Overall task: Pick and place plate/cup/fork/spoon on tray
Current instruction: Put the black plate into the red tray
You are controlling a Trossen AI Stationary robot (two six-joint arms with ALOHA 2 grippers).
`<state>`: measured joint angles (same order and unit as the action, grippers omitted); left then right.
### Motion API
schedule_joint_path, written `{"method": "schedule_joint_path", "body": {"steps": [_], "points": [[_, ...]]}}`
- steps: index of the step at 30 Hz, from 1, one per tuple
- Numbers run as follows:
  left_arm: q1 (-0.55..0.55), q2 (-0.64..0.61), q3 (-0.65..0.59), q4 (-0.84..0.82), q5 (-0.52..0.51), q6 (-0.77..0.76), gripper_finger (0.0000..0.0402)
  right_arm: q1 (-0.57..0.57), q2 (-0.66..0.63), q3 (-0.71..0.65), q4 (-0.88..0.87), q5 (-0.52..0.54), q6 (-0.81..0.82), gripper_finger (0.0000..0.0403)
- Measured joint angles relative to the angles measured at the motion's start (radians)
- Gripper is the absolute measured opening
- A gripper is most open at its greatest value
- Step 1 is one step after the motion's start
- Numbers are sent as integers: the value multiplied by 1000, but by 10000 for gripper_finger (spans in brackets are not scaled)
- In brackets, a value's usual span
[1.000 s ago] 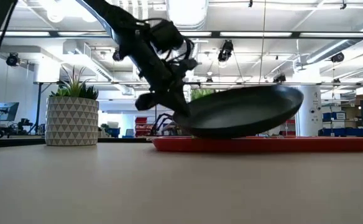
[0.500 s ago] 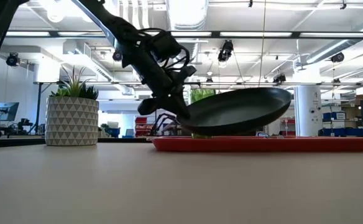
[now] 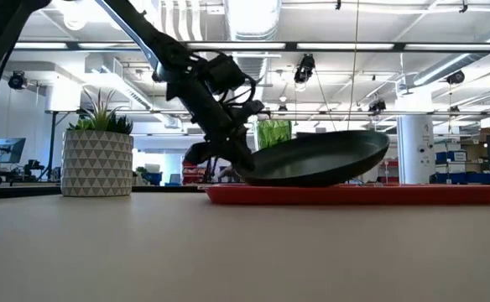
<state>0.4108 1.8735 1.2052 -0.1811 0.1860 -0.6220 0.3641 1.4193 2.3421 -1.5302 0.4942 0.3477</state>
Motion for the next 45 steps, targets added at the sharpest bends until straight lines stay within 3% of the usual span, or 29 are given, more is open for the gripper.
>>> {"method": "schedule_joint_path", "body": {"steps": [30,45], "points": [[2,39,31,-11,26,9,0,0,5,0,2,-1,0,95],[1,26,66,-12,38,7,44,0,5,0,1,-5,-6,95]]}}
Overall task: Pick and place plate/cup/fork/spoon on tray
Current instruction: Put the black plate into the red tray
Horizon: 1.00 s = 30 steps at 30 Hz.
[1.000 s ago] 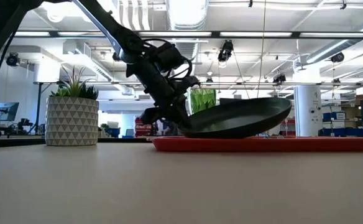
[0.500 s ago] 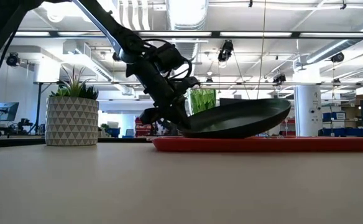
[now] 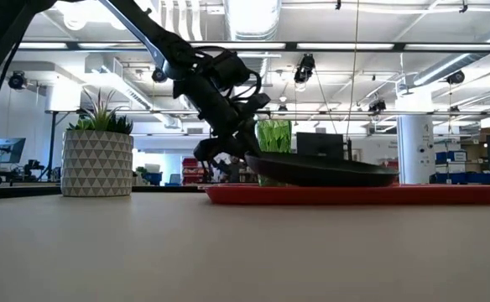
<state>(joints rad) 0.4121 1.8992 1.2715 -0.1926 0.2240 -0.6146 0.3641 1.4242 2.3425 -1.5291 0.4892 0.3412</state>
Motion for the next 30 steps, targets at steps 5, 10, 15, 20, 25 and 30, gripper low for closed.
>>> {"method": "schedule_joint_path", "body": {"steps": [5,10,15,20,25,30], "points": [[-1,0,-4,-75,10,-5,45,0,0,0,0,-1,-1,95],[0,-2,-13,-88,11,-7,45,0,0,0,0,-3,-1,95],[-3,-17,-11,-93,38,-7,45,0,0,0,-1,-24,-1,95],[-3,-44,-14,-104,40,3,45,0,3,0,-1,-27,-1,95],[-2,-48,-19,-111,21,24,45,0,5,0,-2,-27,-1,95],[3,-48,-28,-112,-53,28,45,0,5,0,-2,-28,-1,95]]}}
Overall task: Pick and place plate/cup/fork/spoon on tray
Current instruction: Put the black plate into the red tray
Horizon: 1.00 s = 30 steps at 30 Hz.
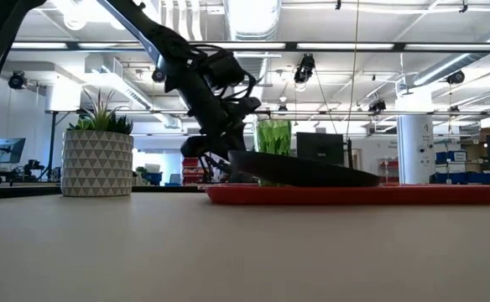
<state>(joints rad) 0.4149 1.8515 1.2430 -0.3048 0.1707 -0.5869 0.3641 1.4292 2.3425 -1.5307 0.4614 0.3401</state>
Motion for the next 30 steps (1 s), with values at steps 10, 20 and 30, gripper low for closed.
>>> {"method": "schedule_joint_path", "body": {"steps": [10,20,30], "points": [[3,0,-10,8,-4,24,45,0,0,0,0,-2,-1,95],[11,9,-10,16,-21,28,45,0,0,0,1,-2,-1,95],[9,27,-11,63,13,44,50,0,0,0,2,-18,0,95]]}}
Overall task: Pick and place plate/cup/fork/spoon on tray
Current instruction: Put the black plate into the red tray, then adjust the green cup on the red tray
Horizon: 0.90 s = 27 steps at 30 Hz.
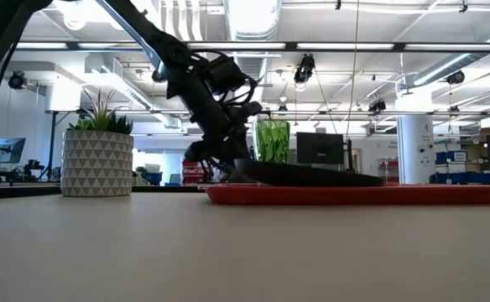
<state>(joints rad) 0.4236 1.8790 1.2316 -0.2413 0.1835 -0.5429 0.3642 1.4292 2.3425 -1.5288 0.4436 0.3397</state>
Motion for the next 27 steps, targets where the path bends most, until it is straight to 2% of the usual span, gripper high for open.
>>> {"method": "schedule_joint_path", "body": {"steps": [12,21,27], "points": [[1,0,0,2,0,1,140,0,0,0,14,-1,0,95],[2,-42,0,-12,63,-1,149,0,0,0,16,-2,0,95],[20,-135,0,-22,2,0,148,0,0,0,17,-2,0,95]]}}
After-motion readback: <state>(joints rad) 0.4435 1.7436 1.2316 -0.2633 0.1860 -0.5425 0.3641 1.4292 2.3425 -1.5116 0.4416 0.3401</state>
